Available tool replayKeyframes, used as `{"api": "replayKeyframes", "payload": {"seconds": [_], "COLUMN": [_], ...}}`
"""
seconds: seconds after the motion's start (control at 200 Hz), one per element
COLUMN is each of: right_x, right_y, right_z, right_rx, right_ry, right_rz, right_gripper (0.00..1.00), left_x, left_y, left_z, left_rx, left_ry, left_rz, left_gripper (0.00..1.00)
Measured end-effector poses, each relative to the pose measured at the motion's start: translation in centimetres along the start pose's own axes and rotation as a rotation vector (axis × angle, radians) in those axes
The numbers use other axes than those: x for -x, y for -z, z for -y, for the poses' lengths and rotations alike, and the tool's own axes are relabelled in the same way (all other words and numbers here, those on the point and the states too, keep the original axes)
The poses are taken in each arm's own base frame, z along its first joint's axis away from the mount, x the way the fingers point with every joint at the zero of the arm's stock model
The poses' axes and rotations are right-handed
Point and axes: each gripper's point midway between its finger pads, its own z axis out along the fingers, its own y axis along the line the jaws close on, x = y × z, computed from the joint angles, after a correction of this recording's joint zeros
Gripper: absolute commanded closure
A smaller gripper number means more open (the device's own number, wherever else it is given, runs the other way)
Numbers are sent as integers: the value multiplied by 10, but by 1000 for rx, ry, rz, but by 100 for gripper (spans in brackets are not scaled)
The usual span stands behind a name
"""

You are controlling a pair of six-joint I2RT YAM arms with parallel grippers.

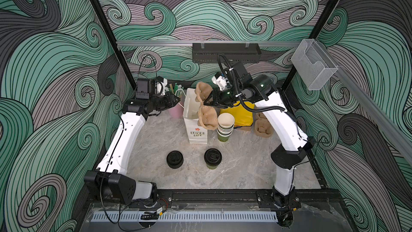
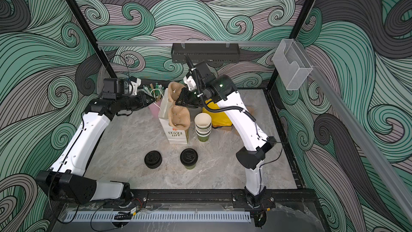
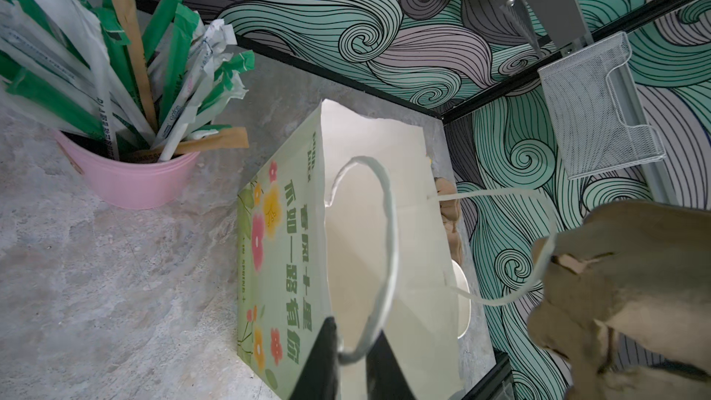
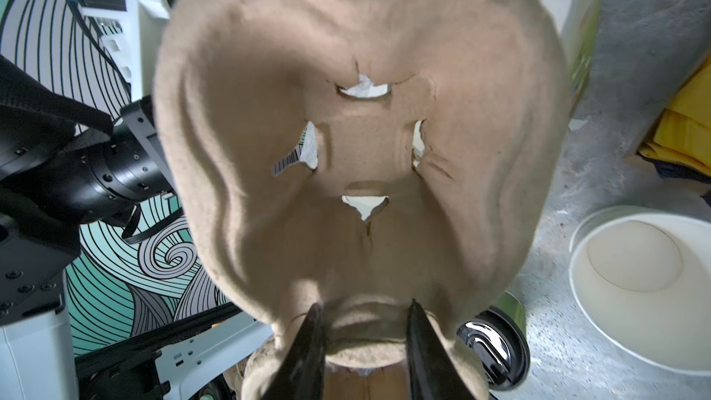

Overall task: Pack a coffee takeout order
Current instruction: Rotate the takeout bag at the center of the table, then place the cup tray in the takeout bag.

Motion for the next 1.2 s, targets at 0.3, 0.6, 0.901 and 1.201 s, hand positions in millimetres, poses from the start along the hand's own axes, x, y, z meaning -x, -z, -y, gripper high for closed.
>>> {"api": "replayKeyframes", "payload": {"seconds": [0.3,0.6,0.901,1.201], "right_x": [11,17,44,57], "right_y": [-26,-36,-50,-61], "right_z": [-23,-18,-19,-12], "right_rx": [46,-18,-26,-105], "right_ry": [15,19,60,135], "right_rz": [27,76,164,245], "right_gripper": [74,74,75,76], "left_x": [-11,-22,-25,-32], "left_y": [9,36,35,29], "left_z": [0,6,5,-3], "left_rx": [-25,-42,-49,-41], "left_ry": [68,135,160,187], "left_rz": [39,111,118,102], "left_gripper": [100,100,100,100]}}
